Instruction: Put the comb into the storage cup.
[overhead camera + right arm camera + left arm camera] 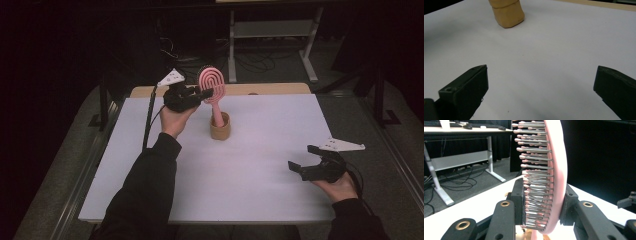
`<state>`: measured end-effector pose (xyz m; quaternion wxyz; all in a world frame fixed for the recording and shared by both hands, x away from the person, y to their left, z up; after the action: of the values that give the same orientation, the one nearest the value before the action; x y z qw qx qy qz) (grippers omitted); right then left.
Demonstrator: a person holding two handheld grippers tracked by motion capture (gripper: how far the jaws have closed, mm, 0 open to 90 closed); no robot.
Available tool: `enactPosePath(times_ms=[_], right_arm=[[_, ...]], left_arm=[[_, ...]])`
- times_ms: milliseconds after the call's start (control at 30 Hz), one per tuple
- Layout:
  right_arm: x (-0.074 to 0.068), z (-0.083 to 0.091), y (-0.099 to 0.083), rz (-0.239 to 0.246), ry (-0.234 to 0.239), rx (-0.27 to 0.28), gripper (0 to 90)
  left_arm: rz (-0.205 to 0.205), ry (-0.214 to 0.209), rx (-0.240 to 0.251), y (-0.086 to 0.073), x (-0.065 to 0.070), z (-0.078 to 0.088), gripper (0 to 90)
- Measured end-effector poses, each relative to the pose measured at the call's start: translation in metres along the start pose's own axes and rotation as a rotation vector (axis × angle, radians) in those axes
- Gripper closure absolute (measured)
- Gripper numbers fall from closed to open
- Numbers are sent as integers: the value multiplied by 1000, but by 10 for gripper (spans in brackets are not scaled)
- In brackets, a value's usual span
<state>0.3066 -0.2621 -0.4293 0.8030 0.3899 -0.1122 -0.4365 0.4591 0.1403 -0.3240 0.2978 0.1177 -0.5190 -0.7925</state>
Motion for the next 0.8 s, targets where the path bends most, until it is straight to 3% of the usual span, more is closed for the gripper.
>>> enactPosePath(times_ms=[100, 700, 800], right_arm=[[0, 0, 0, 0, 0, 1, 0], [1, 0, -1, -3, -2, 0, 0], [1, 0, -1, -2, -5, -4, 0]], left_arm=[[-15, 1, -13, -3, 3, -4, 645], [11, -10, -42, -19, -1, -21, 644], [12, -16, -29, -21, -1, -23, 644]])
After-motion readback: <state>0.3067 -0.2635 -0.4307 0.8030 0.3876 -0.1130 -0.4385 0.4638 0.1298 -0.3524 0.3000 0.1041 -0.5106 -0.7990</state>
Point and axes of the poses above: each handheld gripper's, and its own axes: z roughly backward along the jaws, y roughly out of its top, x roughly to its right, the point moved 2 cm from there along -z, roughly forward along the jaws, and after that the axes turned 12 degrees about -x, right-handed, at the moved point
